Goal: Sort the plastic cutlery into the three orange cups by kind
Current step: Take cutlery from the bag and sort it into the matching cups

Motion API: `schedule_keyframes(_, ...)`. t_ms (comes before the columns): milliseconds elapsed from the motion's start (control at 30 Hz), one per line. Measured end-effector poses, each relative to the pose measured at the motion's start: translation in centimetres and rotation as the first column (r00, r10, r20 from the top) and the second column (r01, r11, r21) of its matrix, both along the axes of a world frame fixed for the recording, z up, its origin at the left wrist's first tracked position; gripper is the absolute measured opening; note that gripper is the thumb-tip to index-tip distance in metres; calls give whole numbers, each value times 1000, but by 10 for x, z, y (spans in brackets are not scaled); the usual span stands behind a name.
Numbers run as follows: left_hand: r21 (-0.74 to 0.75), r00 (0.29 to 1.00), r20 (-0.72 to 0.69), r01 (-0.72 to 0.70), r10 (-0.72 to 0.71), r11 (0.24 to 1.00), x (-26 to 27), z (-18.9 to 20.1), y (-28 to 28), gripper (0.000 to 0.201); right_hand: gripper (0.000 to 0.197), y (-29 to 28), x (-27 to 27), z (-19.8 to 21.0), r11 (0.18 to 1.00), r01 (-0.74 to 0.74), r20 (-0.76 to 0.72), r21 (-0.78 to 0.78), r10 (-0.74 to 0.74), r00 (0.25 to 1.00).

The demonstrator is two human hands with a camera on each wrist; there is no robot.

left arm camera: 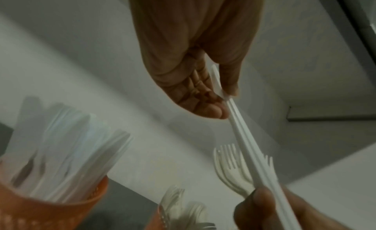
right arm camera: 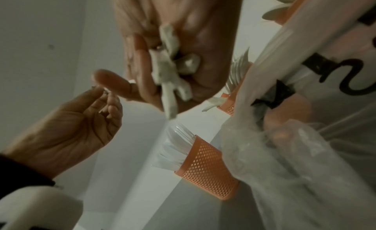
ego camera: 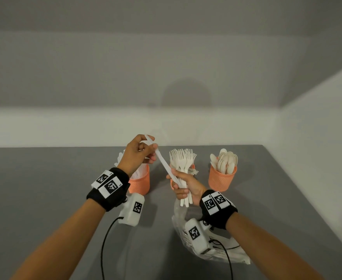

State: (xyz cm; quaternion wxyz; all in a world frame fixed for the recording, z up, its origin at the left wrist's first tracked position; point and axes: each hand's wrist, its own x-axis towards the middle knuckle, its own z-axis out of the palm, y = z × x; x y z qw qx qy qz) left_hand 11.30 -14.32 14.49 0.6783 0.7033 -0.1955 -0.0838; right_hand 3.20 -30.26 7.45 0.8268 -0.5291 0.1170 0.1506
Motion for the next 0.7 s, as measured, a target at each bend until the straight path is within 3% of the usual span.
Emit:
schedule_keyframes(133,-51,995,-95,-19,14,999,-1,2,-3,11,31,3,-1,3,999,-36,-29,15,37,999)
schedule_keyframes(367,-6,991,-24,-135,135,991,2,-3,-10,18,28,3,2,1,1000,-21,-31,15,21,999)
schedule_keyframes(500,89,992,-14,-125,126,988,7,-7,-9,8,29,1,2,1,993,-22,-23,-120,20,1000)
schedule_keyframes(600,108,980,59,-196,191,975,16,-2,0,11,30,1,1,3,973,-47,-14,-224,45,999)
schedule_keyframes(700,81,917,200,-365,344,927,28,7,14,15,28,-2,0,-1,971,-42,-6,-236,42,999)
